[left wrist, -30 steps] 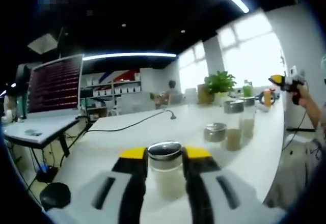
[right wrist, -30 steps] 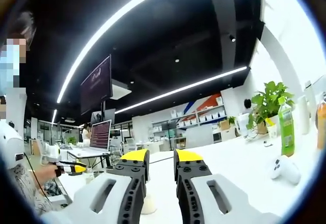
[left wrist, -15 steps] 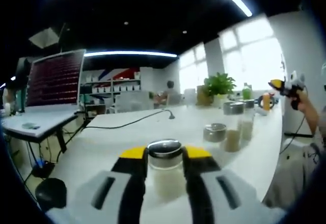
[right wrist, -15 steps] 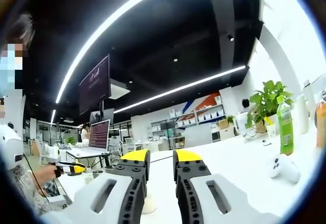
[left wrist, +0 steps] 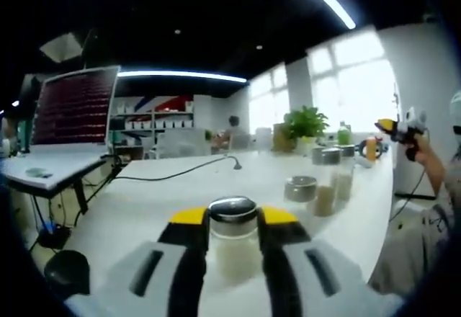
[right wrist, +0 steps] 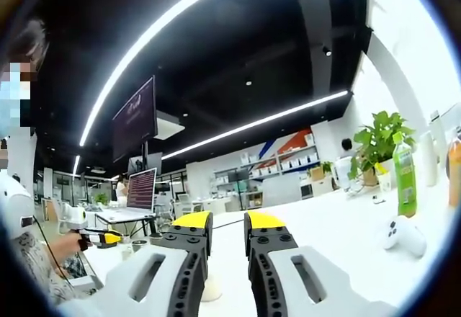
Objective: Rotate the seasoning bottle until the label or dispensing opening points toward the visible target arrow and the bottle remains upright within the marked orientation range
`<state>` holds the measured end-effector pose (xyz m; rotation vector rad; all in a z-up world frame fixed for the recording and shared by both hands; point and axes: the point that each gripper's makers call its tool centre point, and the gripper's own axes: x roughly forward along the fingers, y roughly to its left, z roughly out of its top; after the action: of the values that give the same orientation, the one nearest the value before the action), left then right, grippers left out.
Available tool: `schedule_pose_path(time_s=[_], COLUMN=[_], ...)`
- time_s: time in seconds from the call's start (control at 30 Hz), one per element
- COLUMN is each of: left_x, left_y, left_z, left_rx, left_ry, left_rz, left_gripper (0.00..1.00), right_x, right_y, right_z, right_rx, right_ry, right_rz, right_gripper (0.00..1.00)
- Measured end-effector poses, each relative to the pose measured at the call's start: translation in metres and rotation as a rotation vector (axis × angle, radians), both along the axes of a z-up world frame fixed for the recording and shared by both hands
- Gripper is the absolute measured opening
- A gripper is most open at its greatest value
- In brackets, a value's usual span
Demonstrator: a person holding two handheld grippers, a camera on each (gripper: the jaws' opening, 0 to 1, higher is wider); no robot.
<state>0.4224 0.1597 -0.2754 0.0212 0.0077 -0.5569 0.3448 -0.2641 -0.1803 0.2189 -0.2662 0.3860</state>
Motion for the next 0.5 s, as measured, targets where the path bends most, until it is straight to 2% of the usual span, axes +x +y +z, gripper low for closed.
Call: schedule_pose_path(time_s=[0.5], left_x=[-0.0004], left_y=[0.0026], left_z=[-0.0002], left_rx=[-0.013], left_ry=[0.014], left_rz=[-0.094], left_gripper=[0.26], right_x=[0.0014], right_y=[0.0000], right_z=[-0.0021], right_rx=[0.005], right_ry=[0.008], right_rz=[0.008], right_gripper=[0.16])
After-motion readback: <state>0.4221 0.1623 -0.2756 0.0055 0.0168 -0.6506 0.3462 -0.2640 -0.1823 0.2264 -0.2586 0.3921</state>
